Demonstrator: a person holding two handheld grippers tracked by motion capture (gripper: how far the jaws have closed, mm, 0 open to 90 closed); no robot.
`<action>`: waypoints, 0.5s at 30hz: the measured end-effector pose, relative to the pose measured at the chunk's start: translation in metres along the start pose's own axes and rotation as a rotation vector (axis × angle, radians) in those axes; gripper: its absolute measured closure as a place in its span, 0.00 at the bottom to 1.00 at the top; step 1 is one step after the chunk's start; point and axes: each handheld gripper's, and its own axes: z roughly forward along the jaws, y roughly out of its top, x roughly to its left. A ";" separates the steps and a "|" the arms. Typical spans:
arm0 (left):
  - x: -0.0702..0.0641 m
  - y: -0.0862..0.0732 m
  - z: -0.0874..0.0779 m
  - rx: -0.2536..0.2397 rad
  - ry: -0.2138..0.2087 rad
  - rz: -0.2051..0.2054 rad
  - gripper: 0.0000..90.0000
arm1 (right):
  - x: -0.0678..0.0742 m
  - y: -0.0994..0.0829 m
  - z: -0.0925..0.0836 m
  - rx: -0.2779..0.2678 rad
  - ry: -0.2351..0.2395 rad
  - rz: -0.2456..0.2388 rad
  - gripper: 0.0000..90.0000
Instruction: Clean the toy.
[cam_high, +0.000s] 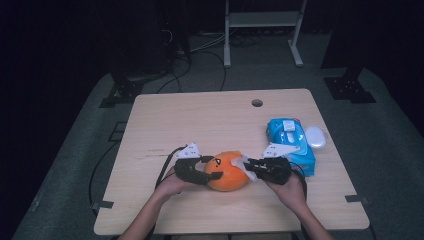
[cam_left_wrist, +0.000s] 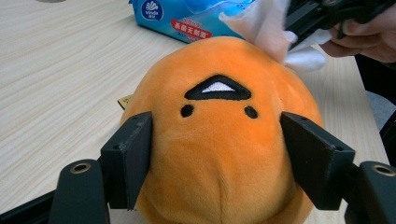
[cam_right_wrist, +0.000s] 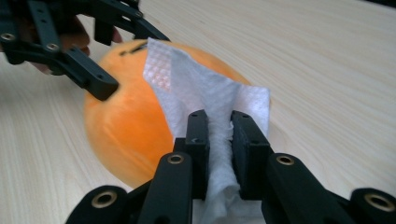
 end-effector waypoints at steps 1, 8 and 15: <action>0.000 0.000 0.000 -0.002 0.000 0.000 0.31 | -0.003 -0.001 -0.001 0.003 0.002 0.012 0.86; 0.000 0.000 0.001 -0.002 0.004 0.003 0.31 | 0.018 0.006 0.001 -0.001 0.004 -0.067 0.85; -0.007 0.006 -0.001 -0.001 -0.049 0.054 0.12 | 0.003 -0.002 0.001 0.014 0.002 -0.012 0.85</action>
